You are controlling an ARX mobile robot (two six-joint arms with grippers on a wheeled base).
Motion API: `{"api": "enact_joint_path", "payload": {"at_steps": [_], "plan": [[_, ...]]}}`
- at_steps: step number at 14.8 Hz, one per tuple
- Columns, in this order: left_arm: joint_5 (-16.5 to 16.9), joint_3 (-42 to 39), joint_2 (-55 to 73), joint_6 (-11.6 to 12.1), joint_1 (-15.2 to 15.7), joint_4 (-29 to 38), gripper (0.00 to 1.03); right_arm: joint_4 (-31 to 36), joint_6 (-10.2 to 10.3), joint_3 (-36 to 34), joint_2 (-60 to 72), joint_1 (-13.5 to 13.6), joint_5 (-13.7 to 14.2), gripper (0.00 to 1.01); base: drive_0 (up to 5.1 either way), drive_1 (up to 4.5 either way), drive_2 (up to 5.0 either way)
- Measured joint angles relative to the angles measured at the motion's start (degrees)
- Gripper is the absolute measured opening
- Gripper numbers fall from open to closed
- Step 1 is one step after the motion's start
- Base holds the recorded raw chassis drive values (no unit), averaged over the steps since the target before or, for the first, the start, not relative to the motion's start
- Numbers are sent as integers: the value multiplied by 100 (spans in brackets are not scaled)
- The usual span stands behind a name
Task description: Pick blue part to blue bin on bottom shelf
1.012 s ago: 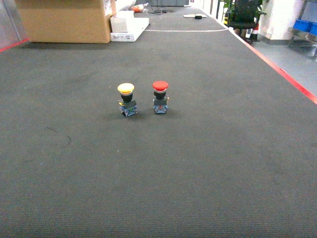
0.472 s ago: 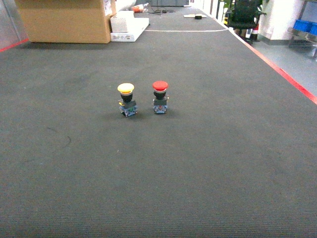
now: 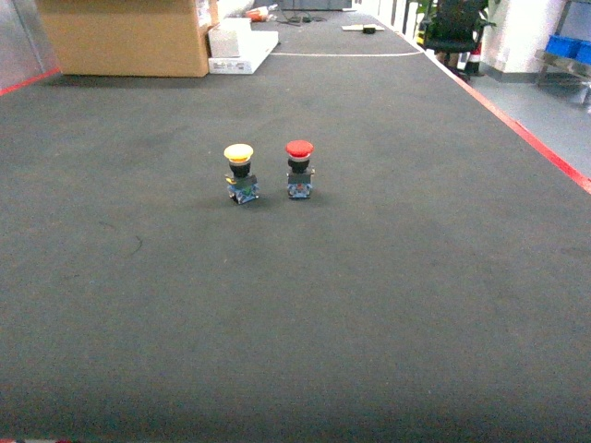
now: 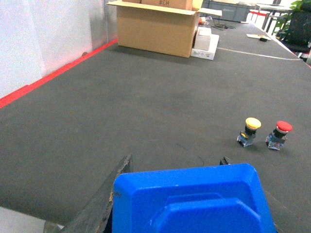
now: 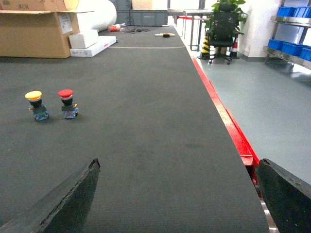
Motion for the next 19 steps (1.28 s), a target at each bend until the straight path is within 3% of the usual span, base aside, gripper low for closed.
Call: {"api": "enact_joint_path", "payload": {"at_steps": [19], "plan": [[-13,2,-20,0,0,-4,44,7,0,0,0,0,-2,98,-157,-157,-157]]}}
